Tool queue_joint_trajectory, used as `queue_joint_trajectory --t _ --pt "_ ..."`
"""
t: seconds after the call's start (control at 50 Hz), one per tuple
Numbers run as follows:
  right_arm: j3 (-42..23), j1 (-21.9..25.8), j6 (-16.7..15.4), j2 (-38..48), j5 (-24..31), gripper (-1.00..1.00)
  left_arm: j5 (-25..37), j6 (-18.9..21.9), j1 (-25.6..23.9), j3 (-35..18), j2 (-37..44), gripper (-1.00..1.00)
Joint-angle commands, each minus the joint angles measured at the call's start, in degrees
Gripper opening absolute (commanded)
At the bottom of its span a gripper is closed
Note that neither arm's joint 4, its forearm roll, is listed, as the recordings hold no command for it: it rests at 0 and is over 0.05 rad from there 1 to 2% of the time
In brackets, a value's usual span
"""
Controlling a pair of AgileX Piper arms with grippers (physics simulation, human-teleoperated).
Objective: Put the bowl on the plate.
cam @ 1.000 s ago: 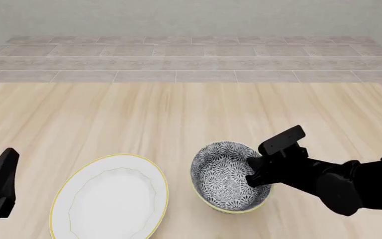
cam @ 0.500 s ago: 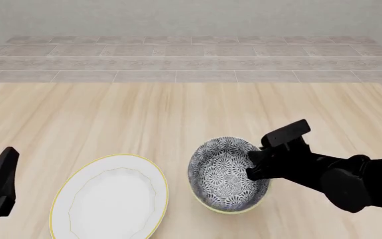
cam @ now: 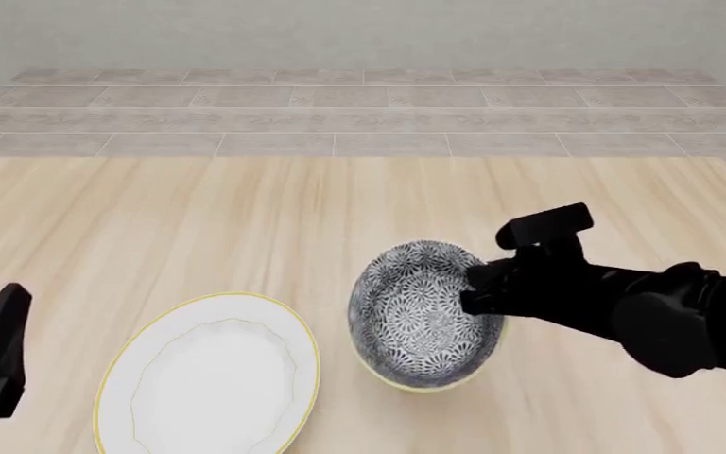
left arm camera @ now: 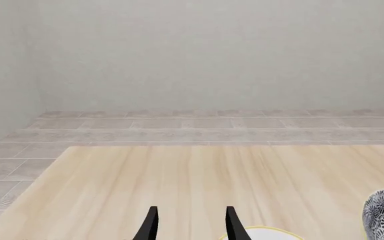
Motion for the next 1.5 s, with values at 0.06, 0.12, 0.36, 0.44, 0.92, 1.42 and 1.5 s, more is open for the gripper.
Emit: queue_joint_trajectory --t 0.06,0.12,0.36,0.44,0.92,1.42,1.5 --pt "-2.2 -0.7 0.5 -2.2 3.4 -1.00 2.9 -0.1 0.1 -0.2 -2.9 1.00" --pt "-2.8 -0.8 0.5 -3.2 4.6 -1.00 3.0 -0.1 0.1 -0.3 -3.0 1.00" --pt "-6.5 1.8 3.4 -4.8 9.7 -1.00 3.0 -0.2 0.1 -0.5 -3.0 1.00" --pt "-8.7 2.6 4.3 -4.0 11.6 -1.00 3.0 -0.3 0.2 -0.5 -3.1 1.00" --pt "-16.5 9.9 7.7 -1.6 17.3 -1.00 2.8 -0.3 0.0 -0.6 -3.0 1.00" --pt "-25.2 17.0 8.6 2.2 22.2 -1.00 2.5 0.0 -0.1 -0.6 -3.1 1.00" --pt "-26.0 18.6 9.8 3.2 22.2 -1.00 2.4 0.1 -0.2 -0.6 -3.1 1.00"
